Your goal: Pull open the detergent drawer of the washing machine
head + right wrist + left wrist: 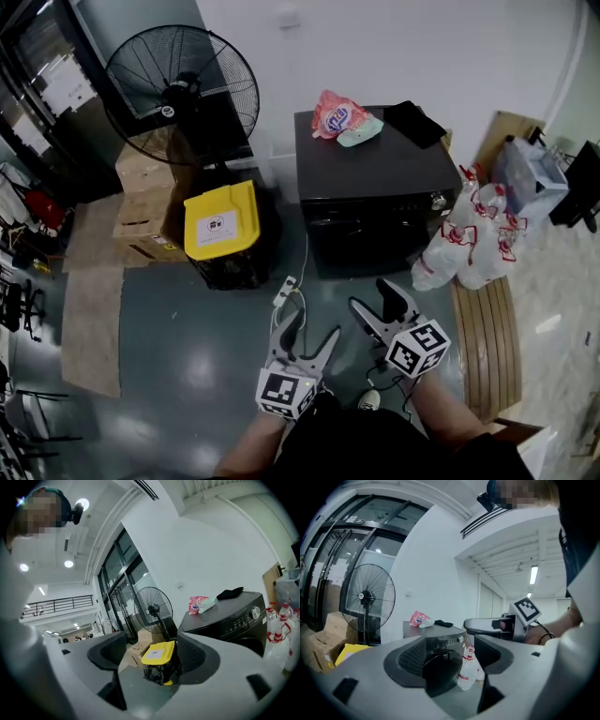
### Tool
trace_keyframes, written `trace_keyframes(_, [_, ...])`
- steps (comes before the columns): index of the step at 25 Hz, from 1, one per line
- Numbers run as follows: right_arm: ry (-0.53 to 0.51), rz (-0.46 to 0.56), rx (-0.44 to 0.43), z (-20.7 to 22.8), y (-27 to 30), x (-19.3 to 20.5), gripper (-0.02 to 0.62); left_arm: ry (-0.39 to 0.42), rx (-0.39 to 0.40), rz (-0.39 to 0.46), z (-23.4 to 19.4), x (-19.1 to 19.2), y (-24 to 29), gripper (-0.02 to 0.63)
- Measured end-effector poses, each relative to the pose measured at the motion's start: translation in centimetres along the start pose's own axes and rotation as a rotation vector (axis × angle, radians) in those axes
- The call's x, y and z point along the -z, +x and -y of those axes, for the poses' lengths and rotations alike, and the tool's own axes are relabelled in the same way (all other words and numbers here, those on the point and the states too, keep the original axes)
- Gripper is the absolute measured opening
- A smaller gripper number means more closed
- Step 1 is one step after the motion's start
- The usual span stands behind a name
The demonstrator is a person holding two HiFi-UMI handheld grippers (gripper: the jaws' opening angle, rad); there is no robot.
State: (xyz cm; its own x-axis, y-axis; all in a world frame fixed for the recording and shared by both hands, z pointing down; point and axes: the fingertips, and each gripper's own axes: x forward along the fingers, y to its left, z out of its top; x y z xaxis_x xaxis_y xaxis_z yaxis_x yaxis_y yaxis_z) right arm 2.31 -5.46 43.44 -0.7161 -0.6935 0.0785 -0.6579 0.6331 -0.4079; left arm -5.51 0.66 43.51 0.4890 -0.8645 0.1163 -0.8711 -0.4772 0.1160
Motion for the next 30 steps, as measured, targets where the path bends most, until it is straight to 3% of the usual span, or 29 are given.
trace_keyframes(16, [0.168, 0.023, 0.071, 0.8, 12.4, 1.5, 0.359, 0.007, 0.087, 0.003, -11.1, -1.8, 2.2, 0.295])
trace_keyframes(26, [0.298, 0.0, 0.063, 2.6, 17.3, 3.0, 0.365, 0.0, 0.093, 0.004, -14.3, -2.0, 4.1, 0.295])
trace_keyframes(30, [0.395, -0.003, 0.045, 4.6, 19.2, 3.9, 0.37, -0.002, 0.076, -0.011, -15.2, -2.4, 5.3, 0.295])
